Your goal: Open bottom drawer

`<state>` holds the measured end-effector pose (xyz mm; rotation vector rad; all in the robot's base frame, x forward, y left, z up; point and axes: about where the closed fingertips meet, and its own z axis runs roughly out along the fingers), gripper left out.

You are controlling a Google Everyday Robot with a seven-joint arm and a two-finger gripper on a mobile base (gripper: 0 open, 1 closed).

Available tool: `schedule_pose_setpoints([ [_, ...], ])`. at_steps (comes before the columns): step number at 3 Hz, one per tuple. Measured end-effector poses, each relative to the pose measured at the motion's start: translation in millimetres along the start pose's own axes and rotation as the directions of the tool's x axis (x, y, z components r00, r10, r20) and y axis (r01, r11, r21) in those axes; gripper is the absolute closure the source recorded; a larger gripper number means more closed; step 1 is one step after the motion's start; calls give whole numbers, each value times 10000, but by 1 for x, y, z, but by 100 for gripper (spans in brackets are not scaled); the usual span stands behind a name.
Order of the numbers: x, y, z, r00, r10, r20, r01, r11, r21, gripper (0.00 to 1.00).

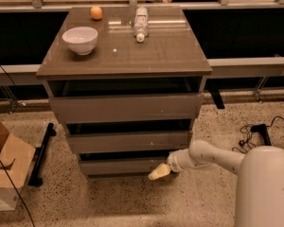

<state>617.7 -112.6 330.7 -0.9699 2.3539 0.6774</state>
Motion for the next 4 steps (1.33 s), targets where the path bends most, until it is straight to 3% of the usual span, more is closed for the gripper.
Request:
schedule_pose_setpoints([
  [3,25,-82,86,9914,1311,-1,-1310,9905,-427,0],
  [4,26,-88,99,9897,1430,-13,-1428,9880,-594,0],
])
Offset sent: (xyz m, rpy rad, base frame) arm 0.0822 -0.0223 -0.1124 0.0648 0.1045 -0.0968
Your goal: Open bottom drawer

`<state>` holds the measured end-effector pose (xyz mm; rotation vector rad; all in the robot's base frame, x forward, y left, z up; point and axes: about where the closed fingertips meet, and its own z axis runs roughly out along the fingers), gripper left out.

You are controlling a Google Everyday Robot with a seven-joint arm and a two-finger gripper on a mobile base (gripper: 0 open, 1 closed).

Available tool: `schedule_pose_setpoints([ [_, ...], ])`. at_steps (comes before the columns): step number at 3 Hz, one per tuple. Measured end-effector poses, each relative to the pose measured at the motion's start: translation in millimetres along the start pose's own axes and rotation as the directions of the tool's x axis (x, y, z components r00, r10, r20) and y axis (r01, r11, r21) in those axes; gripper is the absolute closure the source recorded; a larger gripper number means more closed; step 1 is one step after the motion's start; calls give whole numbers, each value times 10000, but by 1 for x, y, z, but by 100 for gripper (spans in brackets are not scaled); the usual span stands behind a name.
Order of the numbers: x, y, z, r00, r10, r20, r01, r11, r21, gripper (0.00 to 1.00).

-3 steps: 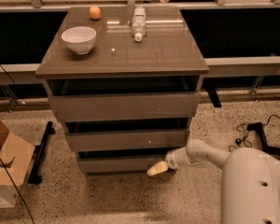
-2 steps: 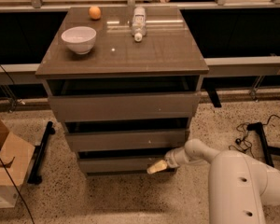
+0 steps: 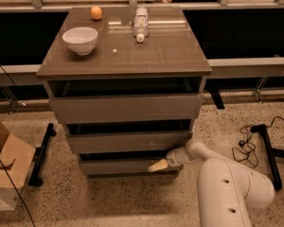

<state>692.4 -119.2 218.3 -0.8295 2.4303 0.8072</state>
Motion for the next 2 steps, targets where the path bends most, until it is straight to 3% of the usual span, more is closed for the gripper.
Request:
schedule_pose_setpoints([
  [2,-1,1,-2,10000,22,-26,-22,10000,-35,42],
])
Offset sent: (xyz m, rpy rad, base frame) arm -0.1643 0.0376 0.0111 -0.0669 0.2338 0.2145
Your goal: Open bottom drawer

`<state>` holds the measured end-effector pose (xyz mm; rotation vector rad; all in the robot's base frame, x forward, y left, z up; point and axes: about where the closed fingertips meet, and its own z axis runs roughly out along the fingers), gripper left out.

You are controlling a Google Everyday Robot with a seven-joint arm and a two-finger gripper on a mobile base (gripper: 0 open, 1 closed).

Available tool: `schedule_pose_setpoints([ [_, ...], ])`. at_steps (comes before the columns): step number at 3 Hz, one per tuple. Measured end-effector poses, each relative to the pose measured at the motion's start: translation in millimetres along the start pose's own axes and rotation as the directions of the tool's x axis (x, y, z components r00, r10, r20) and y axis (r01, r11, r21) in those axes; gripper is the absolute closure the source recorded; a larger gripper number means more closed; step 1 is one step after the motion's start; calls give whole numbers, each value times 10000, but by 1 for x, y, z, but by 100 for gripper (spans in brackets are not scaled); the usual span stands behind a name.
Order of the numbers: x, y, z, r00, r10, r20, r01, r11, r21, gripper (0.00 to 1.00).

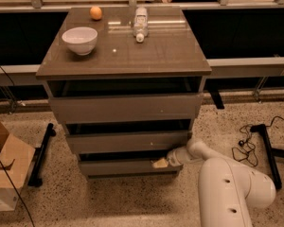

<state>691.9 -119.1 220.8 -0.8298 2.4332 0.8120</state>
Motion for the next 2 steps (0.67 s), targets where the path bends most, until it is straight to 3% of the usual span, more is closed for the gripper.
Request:
schedule_pose_setpoints([
  [1,-1,1,-1,10000,0,0,0,10000,0,65],
  [2,-1,1,-1,10000,0,-1,0,10000,-1,64],
])
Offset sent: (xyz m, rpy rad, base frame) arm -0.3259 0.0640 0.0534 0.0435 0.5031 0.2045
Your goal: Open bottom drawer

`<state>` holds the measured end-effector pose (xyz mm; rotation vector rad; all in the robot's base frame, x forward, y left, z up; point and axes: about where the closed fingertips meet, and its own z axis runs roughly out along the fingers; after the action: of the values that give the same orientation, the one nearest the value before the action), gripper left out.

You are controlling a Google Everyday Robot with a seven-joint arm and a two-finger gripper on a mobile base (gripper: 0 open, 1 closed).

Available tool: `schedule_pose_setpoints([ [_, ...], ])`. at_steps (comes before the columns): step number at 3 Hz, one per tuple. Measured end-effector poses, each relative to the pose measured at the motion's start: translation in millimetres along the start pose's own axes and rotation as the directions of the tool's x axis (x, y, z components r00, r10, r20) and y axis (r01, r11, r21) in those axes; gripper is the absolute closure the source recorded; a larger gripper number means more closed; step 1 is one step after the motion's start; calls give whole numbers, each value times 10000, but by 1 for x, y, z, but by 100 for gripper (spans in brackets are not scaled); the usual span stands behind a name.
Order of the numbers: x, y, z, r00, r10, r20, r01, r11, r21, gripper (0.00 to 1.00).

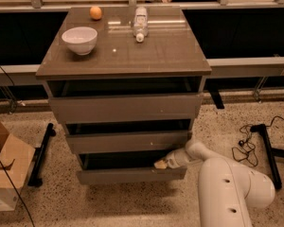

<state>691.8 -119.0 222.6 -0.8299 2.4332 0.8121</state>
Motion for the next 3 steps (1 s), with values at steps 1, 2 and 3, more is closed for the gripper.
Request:
schedule_pose_setpoints([
  [1,0,2,3,10000,-57,-71,57,10000,10,33],
  [2,-3,5,6,9994,-252,-227,256,9996,146,9],
  [3,17,11,3,9946,-20,-1036,57,9994,353,0],
])
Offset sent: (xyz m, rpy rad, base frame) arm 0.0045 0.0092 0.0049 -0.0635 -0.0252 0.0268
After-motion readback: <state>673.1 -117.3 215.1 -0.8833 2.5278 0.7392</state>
